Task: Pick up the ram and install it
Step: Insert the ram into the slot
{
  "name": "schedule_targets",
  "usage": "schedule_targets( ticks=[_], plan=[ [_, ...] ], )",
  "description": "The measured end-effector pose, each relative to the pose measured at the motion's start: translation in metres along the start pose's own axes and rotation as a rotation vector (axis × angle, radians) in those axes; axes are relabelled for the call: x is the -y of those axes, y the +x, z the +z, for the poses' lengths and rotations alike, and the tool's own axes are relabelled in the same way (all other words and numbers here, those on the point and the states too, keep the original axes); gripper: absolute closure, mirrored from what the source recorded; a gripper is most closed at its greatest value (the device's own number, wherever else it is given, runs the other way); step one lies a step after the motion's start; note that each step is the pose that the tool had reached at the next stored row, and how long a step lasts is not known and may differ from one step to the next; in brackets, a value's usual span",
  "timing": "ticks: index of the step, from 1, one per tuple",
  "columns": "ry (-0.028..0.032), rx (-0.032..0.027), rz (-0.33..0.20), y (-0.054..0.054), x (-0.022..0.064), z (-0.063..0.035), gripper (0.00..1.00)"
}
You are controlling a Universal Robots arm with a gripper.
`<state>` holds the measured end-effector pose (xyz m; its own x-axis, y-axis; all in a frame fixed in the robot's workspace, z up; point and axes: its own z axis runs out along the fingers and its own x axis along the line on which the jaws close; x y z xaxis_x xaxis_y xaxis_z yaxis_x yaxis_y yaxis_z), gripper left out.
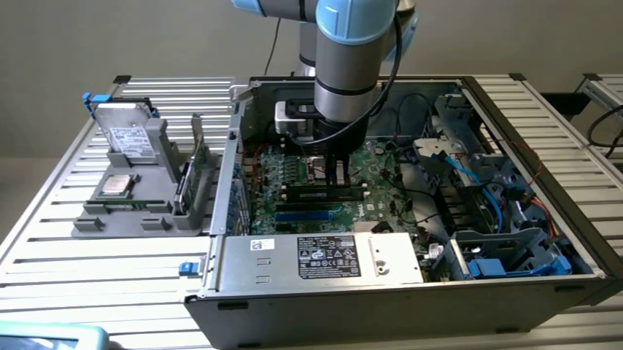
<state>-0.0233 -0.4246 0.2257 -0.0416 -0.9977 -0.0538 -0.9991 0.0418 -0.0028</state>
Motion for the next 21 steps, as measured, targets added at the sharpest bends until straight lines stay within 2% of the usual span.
schedule_targets(
  ticks=[10,16,21],
  plan=[
    [0.0000,-0.0011,0.000,0.000,0.0000,-0.0001,0.55],
    [0.0003,-0.0071,0.000,0.000,0.0000,-0.0057,0.55],
    [0.0006,-0.0156,0.000,-0.001,0.0001,-0.0194,0.55]
  ],
)
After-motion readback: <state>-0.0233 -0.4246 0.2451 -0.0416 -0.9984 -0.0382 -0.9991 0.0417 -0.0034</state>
